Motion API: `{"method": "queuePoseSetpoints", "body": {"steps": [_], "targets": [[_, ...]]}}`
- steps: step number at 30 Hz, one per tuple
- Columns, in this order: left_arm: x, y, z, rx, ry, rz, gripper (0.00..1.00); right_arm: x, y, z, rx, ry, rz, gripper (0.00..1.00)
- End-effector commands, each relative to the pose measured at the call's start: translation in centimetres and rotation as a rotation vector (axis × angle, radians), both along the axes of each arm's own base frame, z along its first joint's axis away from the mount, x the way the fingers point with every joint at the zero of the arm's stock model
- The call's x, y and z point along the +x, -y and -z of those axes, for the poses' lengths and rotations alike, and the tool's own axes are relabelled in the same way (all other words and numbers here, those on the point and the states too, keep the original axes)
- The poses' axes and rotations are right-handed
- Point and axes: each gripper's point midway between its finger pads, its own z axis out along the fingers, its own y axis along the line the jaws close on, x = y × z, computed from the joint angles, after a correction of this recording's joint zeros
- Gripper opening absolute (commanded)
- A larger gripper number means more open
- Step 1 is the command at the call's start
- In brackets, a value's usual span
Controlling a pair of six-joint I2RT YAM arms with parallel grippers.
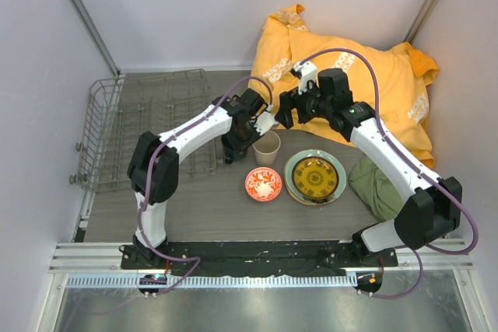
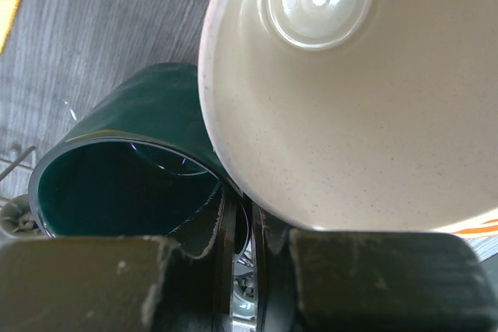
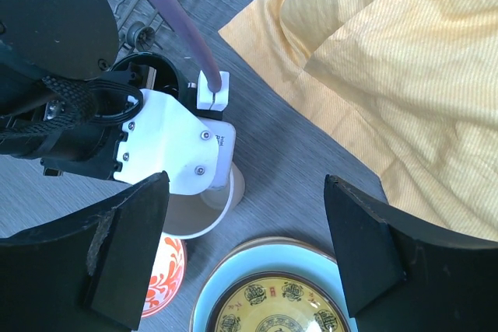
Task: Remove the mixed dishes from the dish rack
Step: Place the cup at the center of the board.
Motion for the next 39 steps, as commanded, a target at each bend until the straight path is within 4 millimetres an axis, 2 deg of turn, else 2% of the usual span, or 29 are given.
{"method": "queuePoseSetpoints", "body": {"steps": [1,8,17,22,25,34,39], "targets": [[0.8,0.8,-0.8,-0.05,0.033,-0.007,0.0,-0.3,-0.1,-2.5,0.033,0.07,-0.011,0.86],[0.5,0.6,-0.2,-0.044,0.011,-0.003,0.02,-0.4,-0.2,-1.6,0.029,0.049,-0.021,0.86],[0.3,0.7,0.3,-0.039,-0.003,0.001,0.13,-0.3,-0.4,-2.0,0.036,0.053,-0.023,0.86],[0.3,0.7,0.4,-0.034,-0.005,0.0,0.23,-0.4,-0.3,-2.0,0.034,0.056,-0.02,0.86],[0.3,0.6,0.2,-0.035,-0.004,0.002,0.27,-0.3,-0.2,-2.0,0.034,0.056,-0.018,0.86],[0.3,0.7,-0.2,-0.044,0.001,0.005,0.31,-0.3,-0.2,-1.9,0.032,0.055,-0.019,0.86],[0.5,0.8,-1.3,-0.055,0.023,0.002,0.36,-0.3,-0.2,-1.8,0.029,0.052,-0.016,0.86]]}}
